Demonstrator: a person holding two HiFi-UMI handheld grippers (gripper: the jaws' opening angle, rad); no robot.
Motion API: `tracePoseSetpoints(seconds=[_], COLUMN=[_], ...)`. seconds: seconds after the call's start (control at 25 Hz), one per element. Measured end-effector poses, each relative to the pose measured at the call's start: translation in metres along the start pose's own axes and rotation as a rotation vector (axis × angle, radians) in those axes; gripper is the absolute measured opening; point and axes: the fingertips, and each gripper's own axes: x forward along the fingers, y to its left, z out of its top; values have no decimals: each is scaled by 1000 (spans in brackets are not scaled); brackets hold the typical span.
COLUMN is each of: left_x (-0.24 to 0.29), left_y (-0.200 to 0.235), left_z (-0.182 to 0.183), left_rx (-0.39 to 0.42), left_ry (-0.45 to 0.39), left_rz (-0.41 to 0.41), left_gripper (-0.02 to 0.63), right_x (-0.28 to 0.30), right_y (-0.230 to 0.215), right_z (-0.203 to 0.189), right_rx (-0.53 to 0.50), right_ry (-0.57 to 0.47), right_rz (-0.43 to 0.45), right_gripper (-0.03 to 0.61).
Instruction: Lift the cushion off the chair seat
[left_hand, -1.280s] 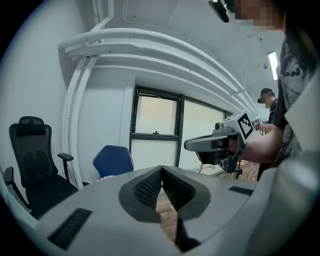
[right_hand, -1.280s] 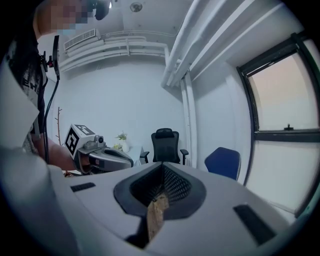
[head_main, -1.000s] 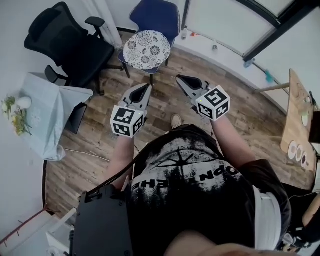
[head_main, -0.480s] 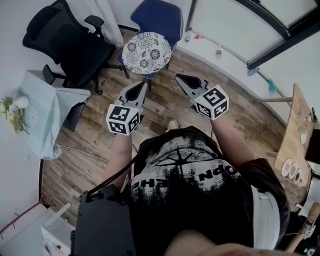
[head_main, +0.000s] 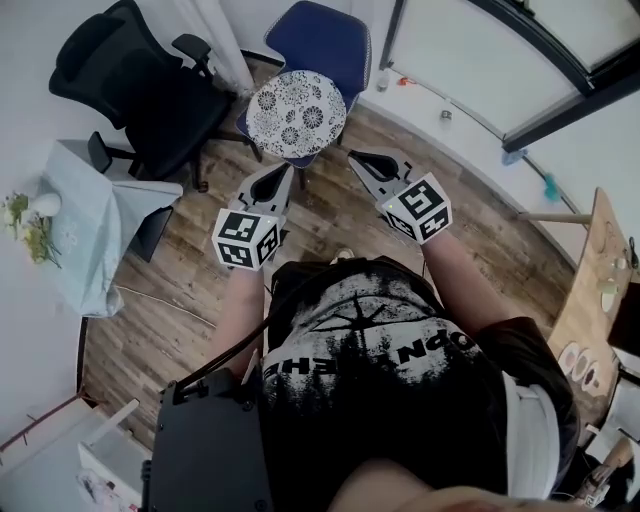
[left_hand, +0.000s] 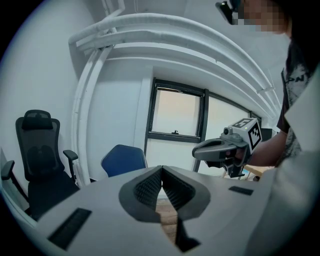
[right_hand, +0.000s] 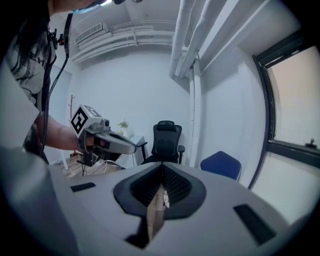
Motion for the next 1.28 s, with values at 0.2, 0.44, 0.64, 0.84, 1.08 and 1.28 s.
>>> tracePoseSetpoints(seconds=[0.2, 0.44, 0.64, 0.84, 1.08, 1.28], left_x=[10, 13, 20, 35, 65, 91], left_y=[6, 17, 30, 52, 81, 112], left_z=[-6, -13, -16, -12, 0, 12], left_rx=[-10, -20, -17, -6, 20, 33], left_ry=[18, 32, 44, 56, 82, 96], left_rz=[24, 46, 41, 12, -52, -121], left_gripper=[15, 15, 15, 15, 15, 15], right_x=[12, 27, 39, 58, 86, 118], right_y=[-2, -7, -16, -26, -56, -80], right_z=[-10, -13, -15, -12, -9, -2], right_rx=[-25, -10, 5, 10, 47, 72], right_ry=[21, 22, 29, 29, 36, 37], right_rz=[36, 62, 52, 28, -31, -87], right_gripper=[18, 18, 18, 18, 18, 18])
